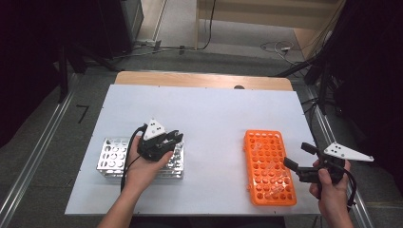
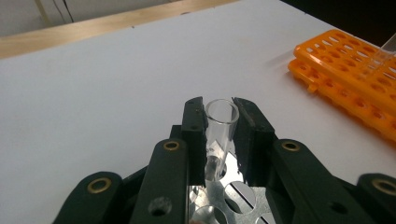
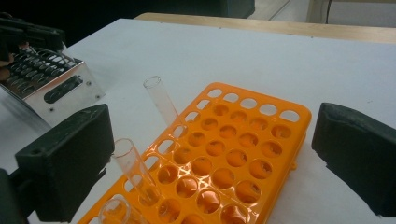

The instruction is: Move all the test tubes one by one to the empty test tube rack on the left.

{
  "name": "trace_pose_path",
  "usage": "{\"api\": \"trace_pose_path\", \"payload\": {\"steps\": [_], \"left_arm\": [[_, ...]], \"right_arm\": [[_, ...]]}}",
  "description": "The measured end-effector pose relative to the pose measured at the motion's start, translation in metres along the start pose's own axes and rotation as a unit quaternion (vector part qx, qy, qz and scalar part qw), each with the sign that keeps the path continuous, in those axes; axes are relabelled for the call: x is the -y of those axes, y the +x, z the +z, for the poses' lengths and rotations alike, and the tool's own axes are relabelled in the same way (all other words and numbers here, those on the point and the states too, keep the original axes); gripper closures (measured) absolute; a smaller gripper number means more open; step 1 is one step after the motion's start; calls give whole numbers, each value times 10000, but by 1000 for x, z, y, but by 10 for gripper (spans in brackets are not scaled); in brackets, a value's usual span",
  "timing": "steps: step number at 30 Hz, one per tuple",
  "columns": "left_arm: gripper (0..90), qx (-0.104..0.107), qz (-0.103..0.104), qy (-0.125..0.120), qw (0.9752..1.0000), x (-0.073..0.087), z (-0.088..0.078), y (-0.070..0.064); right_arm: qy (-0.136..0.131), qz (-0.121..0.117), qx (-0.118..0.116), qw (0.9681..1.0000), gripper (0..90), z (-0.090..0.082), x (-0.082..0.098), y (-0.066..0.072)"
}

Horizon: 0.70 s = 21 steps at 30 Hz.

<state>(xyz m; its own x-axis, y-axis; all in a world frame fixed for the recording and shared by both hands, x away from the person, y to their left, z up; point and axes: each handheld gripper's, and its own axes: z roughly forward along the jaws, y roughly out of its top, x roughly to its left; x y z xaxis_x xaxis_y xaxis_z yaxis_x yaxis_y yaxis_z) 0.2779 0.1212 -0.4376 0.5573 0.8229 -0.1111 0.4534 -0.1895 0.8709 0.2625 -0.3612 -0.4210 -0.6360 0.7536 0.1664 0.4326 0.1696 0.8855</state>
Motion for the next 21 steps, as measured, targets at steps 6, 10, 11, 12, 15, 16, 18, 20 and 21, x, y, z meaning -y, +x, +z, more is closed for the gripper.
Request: {"api": "trace_pose_path", "payload": {"steps": [6, 10, 11, 12, 15, 16, 18, 20, 21], "left_arm": [[714, 173, -126, 127, 9997, 0, 1, 1], [629, 191, -184, 69, 9996, -1, -1, 0], [601, 210, -207, 25, 9996, -1, -3, 0], [561, 219, -212, -13, 9995, -2, -4, 0], [433, 329, -243, -193, 9990, -3, -10, -3], [386, 400, -265, -252, 9985, -3, -11, -4], [295, 482, -287, -350, 9978, -3, -14, -7], [238, 652, -355, -451, 9962, -3, -18, -8], [175, 674, -390, -493, 9957, -2, -20, -10]], "right_arm": [[24, -3, -41, 10000, 0, 2, 1, 0], [33, -38, -93, 9999, 0, 3, 0, 1], [36, -44, -121, 9999, 6, 4, 0, 1], [13, -43, -123, 9999, 34, 4, -1, 1], [-2, -21, -251, 9997, 59, 8, -5, -3], [-14, 1, -280, 9996, 90, 9, -6, -5], [-32, 69, -373, 9993, 165, 13, -8, -9], [27, 43, -453, 9990, 216, 20, -9, -12], [144, -20, -545, 9984, 277, 28, -9, -15]]}}
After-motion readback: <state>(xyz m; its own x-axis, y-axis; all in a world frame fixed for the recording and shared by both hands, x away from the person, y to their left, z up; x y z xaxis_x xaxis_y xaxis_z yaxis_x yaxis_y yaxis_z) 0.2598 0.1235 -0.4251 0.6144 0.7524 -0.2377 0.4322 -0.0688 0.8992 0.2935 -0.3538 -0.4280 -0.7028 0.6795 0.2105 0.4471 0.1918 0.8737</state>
